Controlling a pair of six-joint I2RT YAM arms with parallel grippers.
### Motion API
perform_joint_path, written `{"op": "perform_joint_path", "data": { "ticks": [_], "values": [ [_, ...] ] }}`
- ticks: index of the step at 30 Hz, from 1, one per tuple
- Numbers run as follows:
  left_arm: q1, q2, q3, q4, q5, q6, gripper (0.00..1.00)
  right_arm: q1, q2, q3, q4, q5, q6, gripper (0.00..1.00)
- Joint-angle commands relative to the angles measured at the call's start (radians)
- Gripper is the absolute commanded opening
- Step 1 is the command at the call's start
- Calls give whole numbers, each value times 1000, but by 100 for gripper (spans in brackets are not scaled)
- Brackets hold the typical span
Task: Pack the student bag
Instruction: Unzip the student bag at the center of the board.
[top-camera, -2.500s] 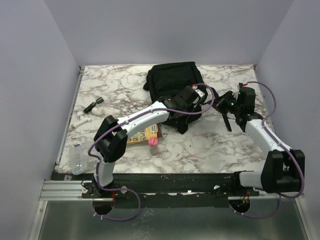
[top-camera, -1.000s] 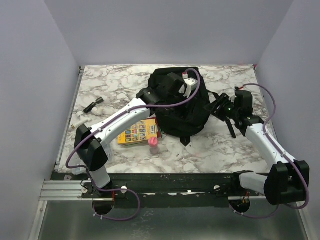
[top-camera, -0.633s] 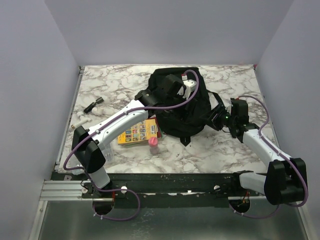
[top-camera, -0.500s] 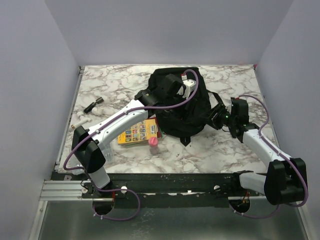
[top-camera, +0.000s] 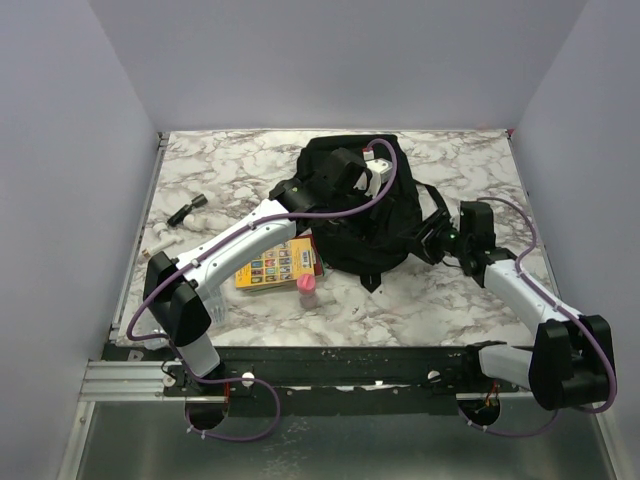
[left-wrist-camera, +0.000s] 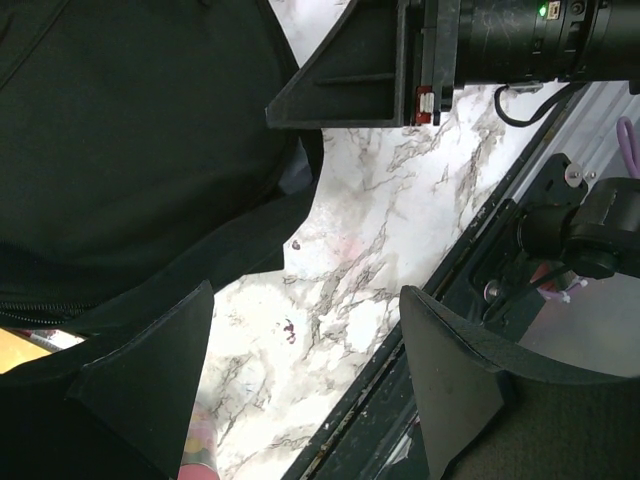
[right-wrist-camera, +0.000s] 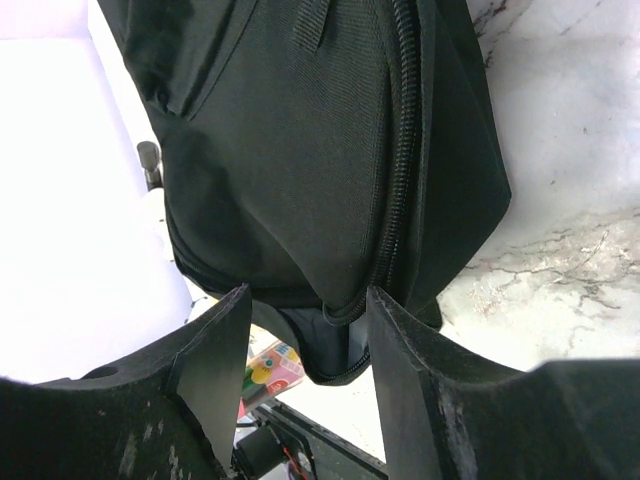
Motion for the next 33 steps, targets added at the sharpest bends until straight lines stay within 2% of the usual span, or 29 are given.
{"op": "perform_joint_path", "data": {
  "ticks": [1,12,15,19,23,27,30,33],
  "values": [
    [-3,-1,-5,12,17,1,77,26,-9,-18,-59,31,14,54],
    [-2,6,-2,10,23,2,78,101,46,-36,21,49,75,56],
    [-2,8,-1,10,20,0,78,122,80,-38,106,72,125,57],
    [-2,11,-2,10,8,2,78,145,174,-4,162,115,199,56],
    [-3,1,-8,10,-30,11,78,158,274,43,201,113,277,51],
    [-2,-27,-19,13,-105,20,78,161,286,96,229,43,356,28],
    [-3,-70,-52,46,-172,13,78,160,220,145,210,35,417,19],
    [-2,-140,-111,101,-240,4,78,147,172,151,284,-7,541,9]
  ]
}}
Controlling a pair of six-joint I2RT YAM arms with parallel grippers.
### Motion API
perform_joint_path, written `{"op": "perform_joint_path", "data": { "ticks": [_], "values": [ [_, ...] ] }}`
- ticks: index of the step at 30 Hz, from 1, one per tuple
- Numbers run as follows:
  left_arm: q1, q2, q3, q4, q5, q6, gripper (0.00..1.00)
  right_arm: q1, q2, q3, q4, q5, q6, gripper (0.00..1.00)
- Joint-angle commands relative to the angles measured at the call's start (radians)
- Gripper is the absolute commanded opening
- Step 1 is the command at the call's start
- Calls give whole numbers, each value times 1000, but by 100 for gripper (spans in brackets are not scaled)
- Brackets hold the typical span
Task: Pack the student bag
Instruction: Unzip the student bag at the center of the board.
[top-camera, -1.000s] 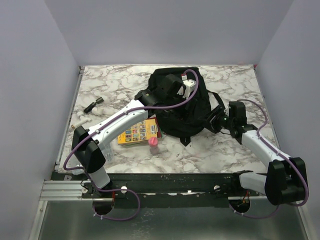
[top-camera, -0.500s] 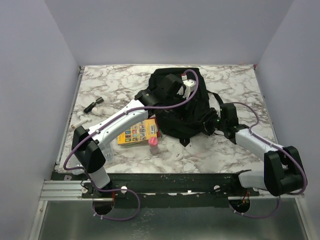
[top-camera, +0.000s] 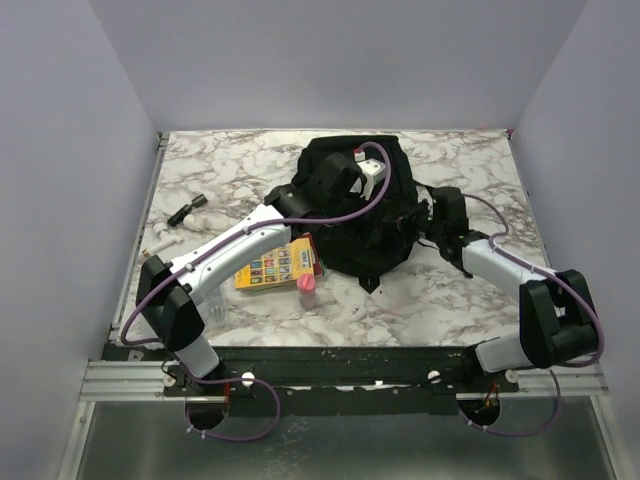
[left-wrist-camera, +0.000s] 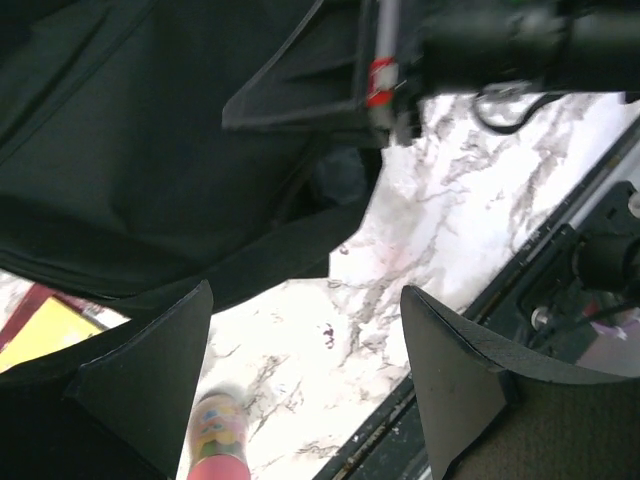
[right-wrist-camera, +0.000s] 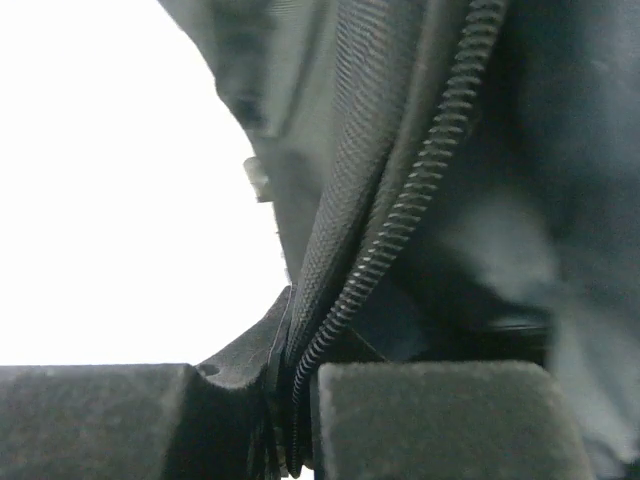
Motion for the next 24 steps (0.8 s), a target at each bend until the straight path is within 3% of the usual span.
{"op": "perform_joint_path", "data": {
  "ticks": [1,4,9,13,16,20,24],
  "values": [
    [-2,-141,-86,101,-158,-1,79,-12,-94,36,155,-73,222,7],
    [-2,-211,-153,163,-245,0,81,-14,-120,-7,282,-61,372,1],
    [-1,-292,-230,248,-291,3,84,-41,-111,-117,499,-32,621,1],
    [-2,-282,-223,248,-265,9,85,-84,-78,-147,628,-32,682,1],
    [-1,-269,-211,236,-257,10,85,-136,-94,-107,526,-51,557,1],
    [-1,-275,-208,230,-270,13,86,-180,-172,-24,133,-17,168,1],
    [4,-291,-207,230,-247,3,86,-204,-222,13,-70,-13,-184,3]
  ]
}}
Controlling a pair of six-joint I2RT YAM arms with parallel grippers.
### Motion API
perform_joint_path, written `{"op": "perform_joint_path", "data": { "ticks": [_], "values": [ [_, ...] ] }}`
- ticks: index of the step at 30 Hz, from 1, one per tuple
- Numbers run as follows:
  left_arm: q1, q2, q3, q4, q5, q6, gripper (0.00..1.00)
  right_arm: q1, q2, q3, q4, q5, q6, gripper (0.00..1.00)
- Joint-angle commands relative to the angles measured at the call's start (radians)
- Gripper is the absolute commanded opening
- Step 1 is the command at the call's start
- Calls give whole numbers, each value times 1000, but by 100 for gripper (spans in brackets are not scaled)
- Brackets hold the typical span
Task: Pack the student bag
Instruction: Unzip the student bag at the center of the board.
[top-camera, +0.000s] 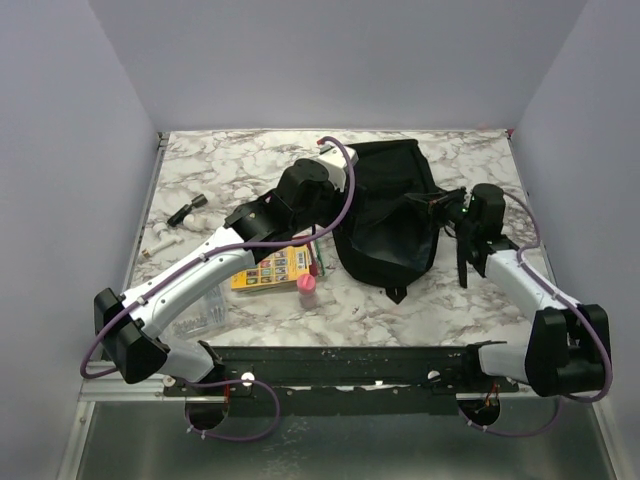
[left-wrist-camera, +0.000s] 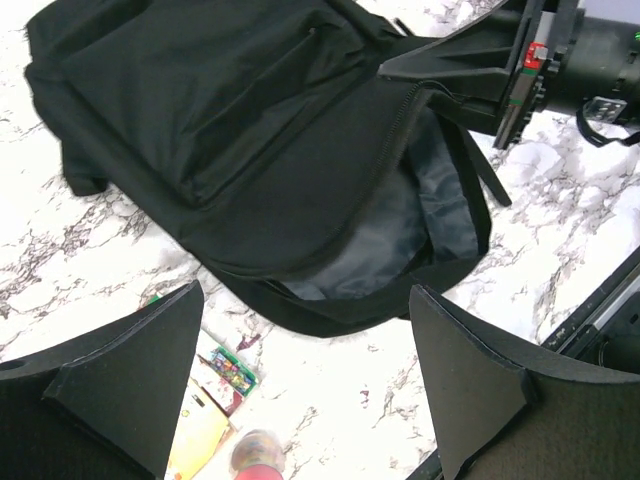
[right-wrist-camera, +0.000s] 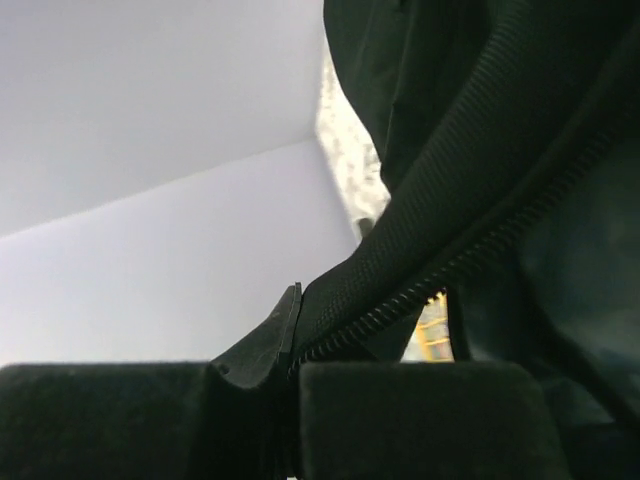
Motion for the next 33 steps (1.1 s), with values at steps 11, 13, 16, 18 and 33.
{"op": "perform_joint_path", "data": {
  "ticks": [11,13,16,18,33],
  "values": [
    [18,-21,2,16,18,-19,86,-21,-145,106,-666,177,-966,56],
    [28,-29,1,18,7,-16,87,-21,-171,140,-731,237,-1038,65],
    [46,-45,-1,18,-3,-12,87,-18,-225,177,-770,261,-1092,85],
    [58,-60,-2,18,-20,-3,87,10,-246,215,-795,290,-1110,90],
    [549,-346,-250,-172,130,-130,99,403,-27,441,-660,271,-1098,94]
  ]
}}
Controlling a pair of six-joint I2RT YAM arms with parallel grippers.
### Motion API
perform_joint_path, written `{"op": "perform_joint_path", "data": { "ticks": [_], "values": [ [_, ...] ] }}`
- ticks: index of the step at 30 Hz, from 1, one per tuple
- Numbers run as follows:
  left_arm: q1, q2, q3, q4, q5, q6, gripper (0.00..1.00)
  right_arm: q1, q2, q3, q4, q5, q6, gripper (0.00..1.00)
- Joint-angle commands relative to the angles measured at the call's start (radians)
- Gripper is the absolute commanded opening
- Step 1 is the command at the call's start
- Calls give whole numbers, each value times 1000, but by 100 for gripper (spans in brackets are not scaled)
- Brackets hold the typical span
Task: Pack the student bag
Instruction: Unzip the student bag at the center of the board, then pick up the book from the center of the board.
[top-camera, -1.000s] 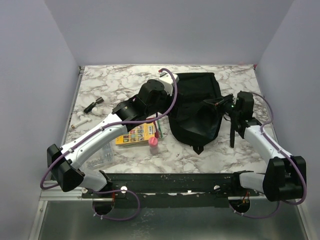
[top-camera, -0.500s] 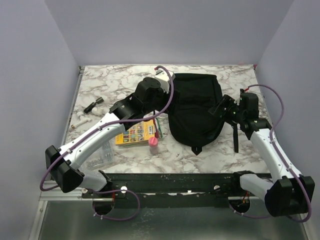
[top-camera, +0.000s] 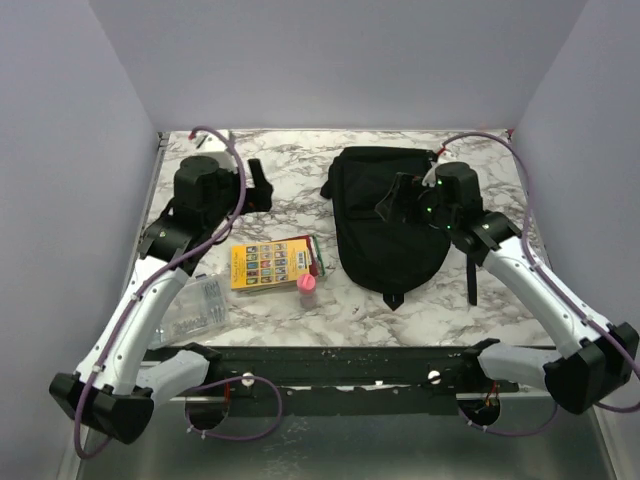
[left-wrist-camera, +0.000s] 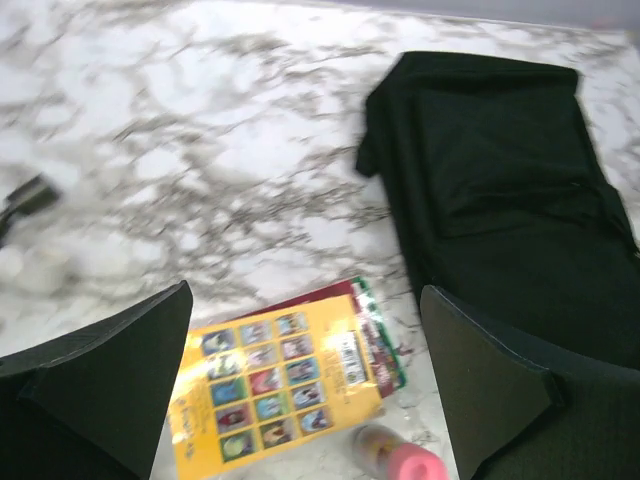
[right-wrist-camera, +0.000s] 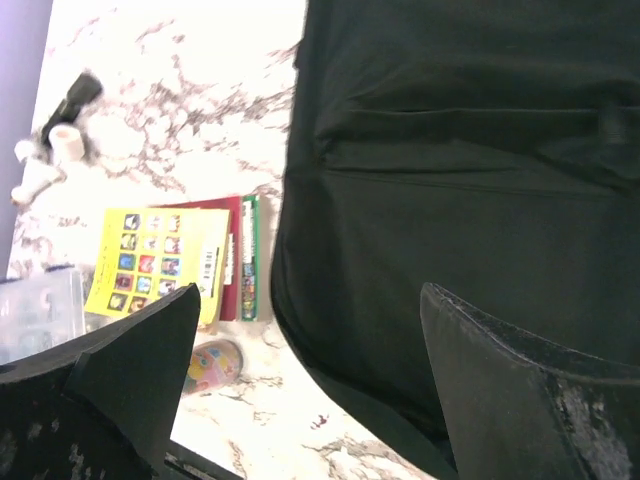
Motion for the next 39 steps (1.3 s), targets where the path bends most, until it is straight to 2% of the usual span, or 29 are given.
{"op": "perform_joint_path", "data": {
  "ticks": [1,6,9,12,17,22,27,34,39],
  "values": [
    [235,-62,-155,-112,189,-109,99,102,153,14,182,-175,36,94],
    [440,56,-250,-142,342,-141,99,291,378,73,397,-358,146,91],
    [548,170,-253,-158,431,-156,99,311,473,67,509,-398,239,83],
    [592,313,-229,-149,423,-153,98,311,548,56,560,-406,275,80],
    [605,490,-175,-134,491,-175,92,311,618,36,586,-363,288,79],
    [604,554,-180,-108,544,-163,87,312,676,33,604,-352,298,77],
    [600,555,-204,-107,553,-170,85,311,713,1,635,-305,330,77],
    [596,508,-263,-90,642,-176,83,309,825,8,689,-356,374,77],
    [563,425,-284,-86,630,-163,72,310,821,-23,722,-343,395,77]
  ]
}}
